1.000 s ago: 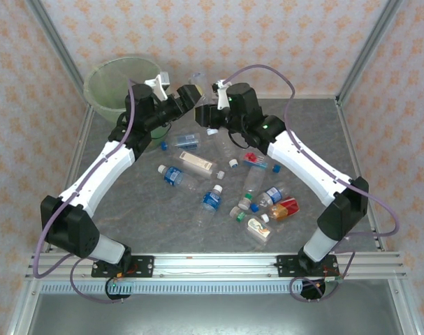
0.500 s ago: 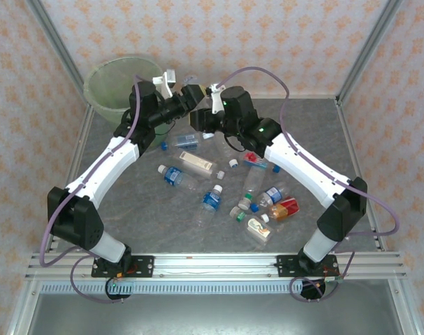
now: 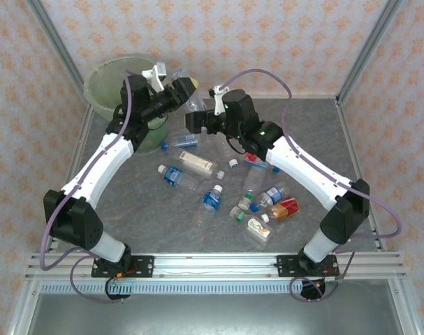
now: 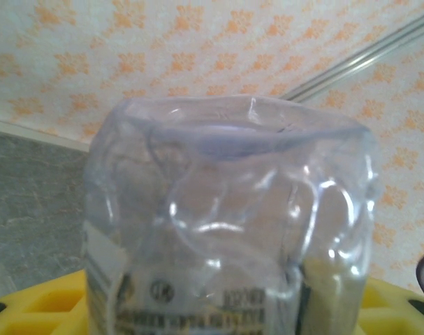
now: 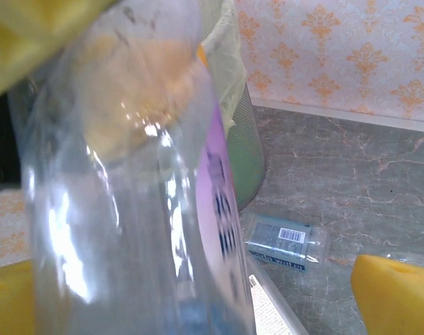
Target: Put the plastic bottles in the bin
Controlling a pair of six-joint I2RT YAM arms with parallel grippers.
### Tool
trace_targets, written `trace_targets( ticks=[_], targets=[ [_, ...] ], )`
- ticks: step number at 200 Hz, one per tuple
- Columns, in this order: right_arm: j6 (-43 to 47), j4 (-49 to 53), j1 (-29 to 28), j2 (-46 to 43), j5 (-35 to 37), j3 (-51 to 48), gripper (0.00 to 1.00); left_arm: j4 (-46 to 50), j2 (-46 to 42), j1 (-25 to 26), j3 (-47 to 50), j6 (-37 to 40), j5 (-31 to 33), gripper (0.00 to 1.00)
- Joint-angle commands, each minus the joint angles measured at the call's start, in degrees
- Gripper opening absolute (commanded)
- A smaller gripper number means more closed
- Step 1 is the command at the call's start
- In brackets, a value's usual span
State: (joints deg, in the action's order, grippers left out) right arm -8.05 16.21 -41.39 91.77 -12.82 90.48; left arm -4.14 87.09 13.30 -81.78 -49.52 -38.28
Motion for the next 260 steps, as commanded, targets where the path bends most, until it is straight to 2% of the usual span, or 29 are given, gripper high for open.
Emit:
trace_targets(
  ticks=[1,39,71,135,211,229,260],
  targets=[
    [0.4,-3.2,1.0,-4.1,3.8,-1.8,1.00,3.7,-3.0,-3.5,-3.5,2.3,2.2,0.55],
    [-0.1,-5.7,2.8,-6.1,4.0,-3.1,1.00,9.7,-3.9,-10.6,-7.0,4.1,4.2,0.55],
    [-0.1,-6.9,4.1,-6.6,3.2,-3.9,1.00,10.5,-4.0,-17.1,-8.0,2.4,5.6,0.55],
    [0.3,-7.4,6.1,-6.2,2.0,-4.3,1.00,15.5,2.1,-25.9,-16.6,3.5,9.1,0.55],
    [2.4,-6.3,6.7,-4.0,3.2,-1.8,1.00,27.3,15.1,-26.2,-31.1,13.4,15.1,0.55],
    [2.5,-5.7,6.8,-3.1,3.2,-0.9,1.00,29.0,17.1,-24.9,-32.6,15.6,16.7,0.55],
    [2.4,-5.4,6.8,-2.2,3.1,0.3,1.00,33.0,20.4,-21.3,-35.5,24.0,22.5,0.56]
  ],
)
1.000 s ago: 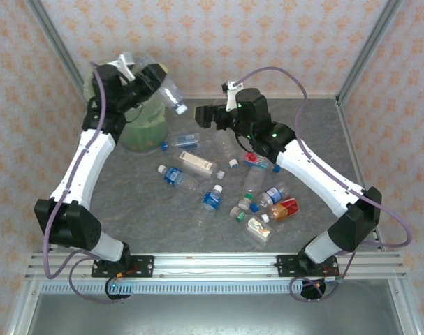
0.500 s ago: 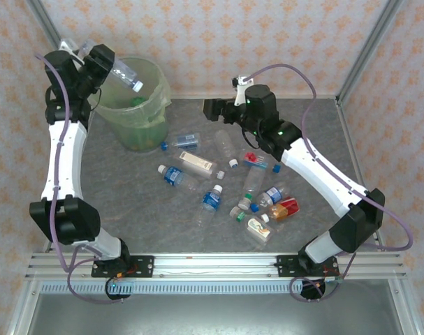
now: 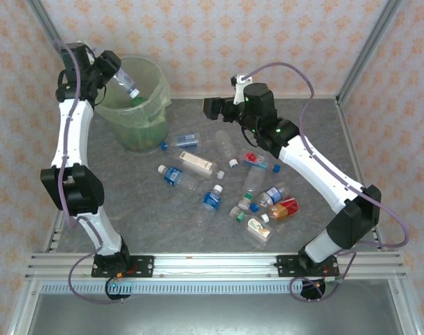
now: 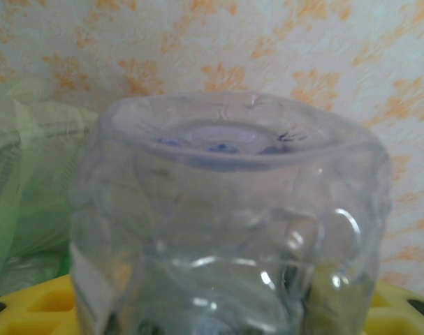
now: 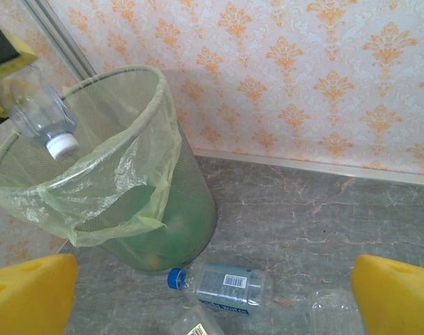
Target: Put the plastic bottles in the bin
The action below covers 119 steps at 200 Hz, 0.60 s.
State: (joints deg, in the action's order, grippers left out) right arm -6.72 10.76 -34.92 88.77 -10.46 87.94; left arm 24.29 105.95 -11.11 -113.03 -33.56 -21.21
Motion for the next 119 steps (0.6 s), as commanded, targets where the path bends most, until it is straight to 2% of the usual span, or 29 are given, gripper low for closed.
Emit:
trace_targets(
  ticks=[1,53,69,91,119],
  targets=[
    [1.1,0.0,0.4,0.8,0.8,2.8,1.00,4.7,1.7,3.2,-4.3,8.3,5.6,0.56],
    [0.8,0.9,0.4,1.4,1.1,3.7,1.00,10.2,6.1,7.6,-6.3,15.0,10.0,0.60],
    [0.7,1.1,0.4,1.3,1.4,3.6,1.00,10.7,6.2,8.3,-6.1,16.0,10.0,0.70],
    [0.2,1.3,0.4,1.1,1.6,3.5,1.00,11.1,5.7,8.4,-6.3,16.0,9.5,0.92],
    [-0.7,1.2,0.4,0.6,2.4,2.8,1.00,10.8,3.9,8.4,-6.7,15.5,8.8,0.96]
  ],
)
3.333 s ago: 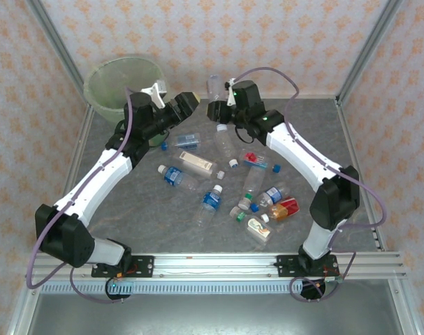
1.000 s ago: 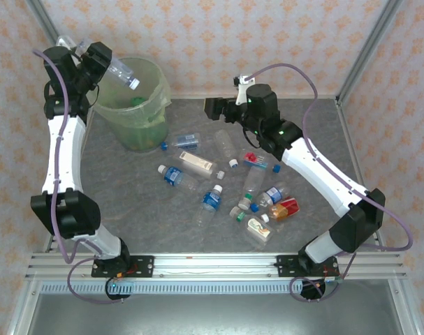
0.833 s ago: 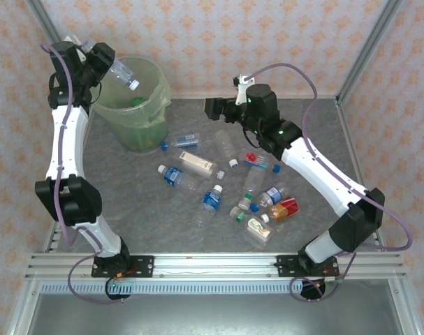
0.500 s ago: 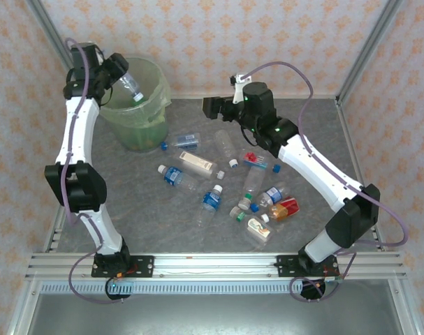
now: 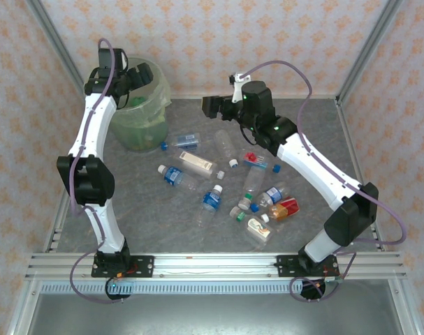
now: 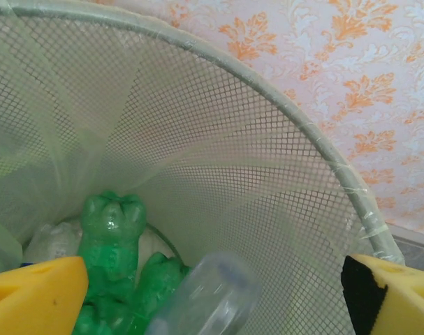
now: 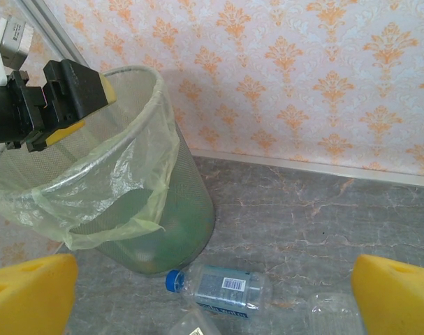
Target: Put the plastic bottles in the bin
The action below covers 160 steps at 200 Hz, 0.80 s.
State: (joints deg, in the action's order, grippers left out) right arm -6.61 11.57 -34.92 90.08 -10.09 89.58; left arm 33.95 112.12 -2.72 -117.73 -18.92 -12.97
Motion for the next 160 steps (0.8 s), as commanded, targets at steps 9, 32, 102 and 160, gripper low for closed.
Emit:
trace_targets(
  ticks=[9,32,102,160],
  targets=[
    [-1.4,0.4,0.3,-0.9,2.6,0.7,1.00,1.2,-2.4,0.0,-2.1,0.5,0.0,0.97],
    [-2.6,0.4,0.4,-1.4,5.0,-0.8,1.00,1.3,-5.1,0.0,-2.1,-0.7,-1.5,0.99],
    [-8.2,3.5,0.4,-2.7,14.6,-5.2,1.00,-7.0,-16.6,1.8,10.6,-5.6,-6.0,0.99],
    [-13.4,11.6,0.4,-2.6,17.2,-7.9,1.00,-13.9,-26.9,6.5,25.5,-8.9,-6.8,0.99]
  ],
)
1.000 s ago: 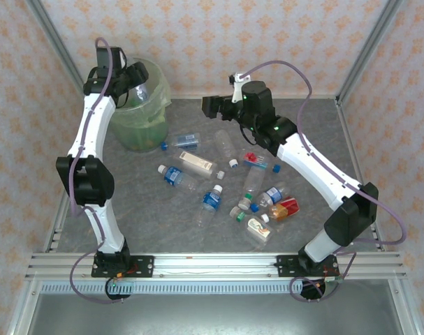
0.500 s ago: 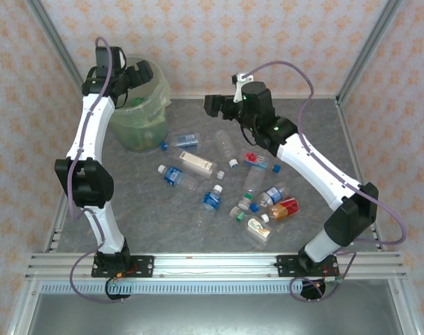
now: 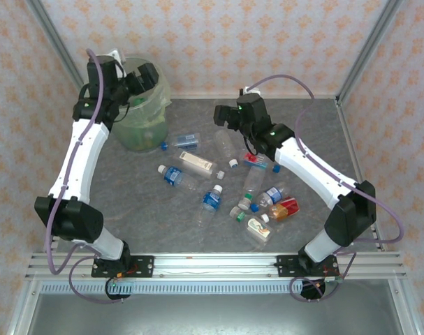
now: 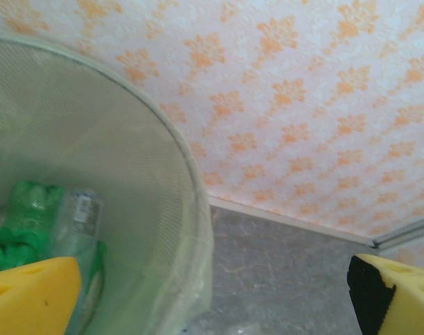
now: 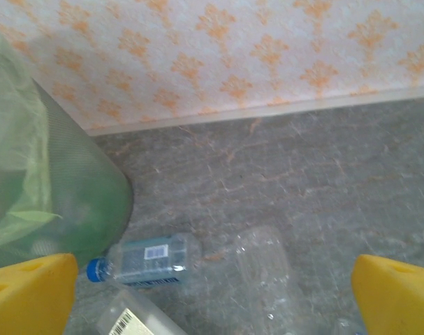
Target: Put the plastic bottles in the bin
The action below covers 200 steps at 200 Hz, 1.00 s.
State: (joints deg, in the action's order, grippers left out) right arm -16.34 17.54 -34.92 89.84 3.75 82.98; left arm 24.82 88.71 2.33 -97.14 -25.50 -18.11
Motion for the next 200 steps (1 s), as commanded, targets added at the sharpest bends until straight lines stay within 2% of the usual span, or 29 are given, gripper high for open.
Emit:
trace_targets(
  ticks=[1,22,49,70,121,165,190,200],
  targets=[
    [-3.8,5.8,0.4,-2.4,3.4,-1.3,1.00,-5.0,-3.6,1.7,5.2,-2.4,-1.7,0.99],
    [-5.7,9.1,0.4,-3.8,1.8,-3.5,1.00,-8.4,-6.9,3.7,10.8,-3.4,-3.1,0.99],
    [-5.2,11.8,0.3,-7.9,-4.8,-9.5,0.92,-11.1,-9.6,6.1,15.8,-3.2,-4.3,0.99],
    [-5.0,14.8,-1.1,-12.5,-5.6,-14.6,0.91,-12.2,-10.7,6.6,18.2,-3.0,-5.6,0.99],
    [-9.1,22.4,-10.8,-21.8,-1.7,-26.7,0.88,-15.7,-11.7,8.2,21.6,-3.1,-9.1,0.99],
    [-16.1,24.2,-18.7,-29.7,-0.4,-36.3,0.88,-15.8,-11.9,8.7,21.8,-3.4,-9.5,0.99],
    [-18.7,24.2,-22.6,-31.8,-0.6,-39.9,0.87,-15.5,-12.1,8.8,21.9,-4.0,-10.0,0.99],
    [-20.6,24.6,-24.8,-31.8,1.5,-39.6,0.87,-15.4,-12.5,9.0,22.1,-4.3,-10.0,0.99]
  ],
)
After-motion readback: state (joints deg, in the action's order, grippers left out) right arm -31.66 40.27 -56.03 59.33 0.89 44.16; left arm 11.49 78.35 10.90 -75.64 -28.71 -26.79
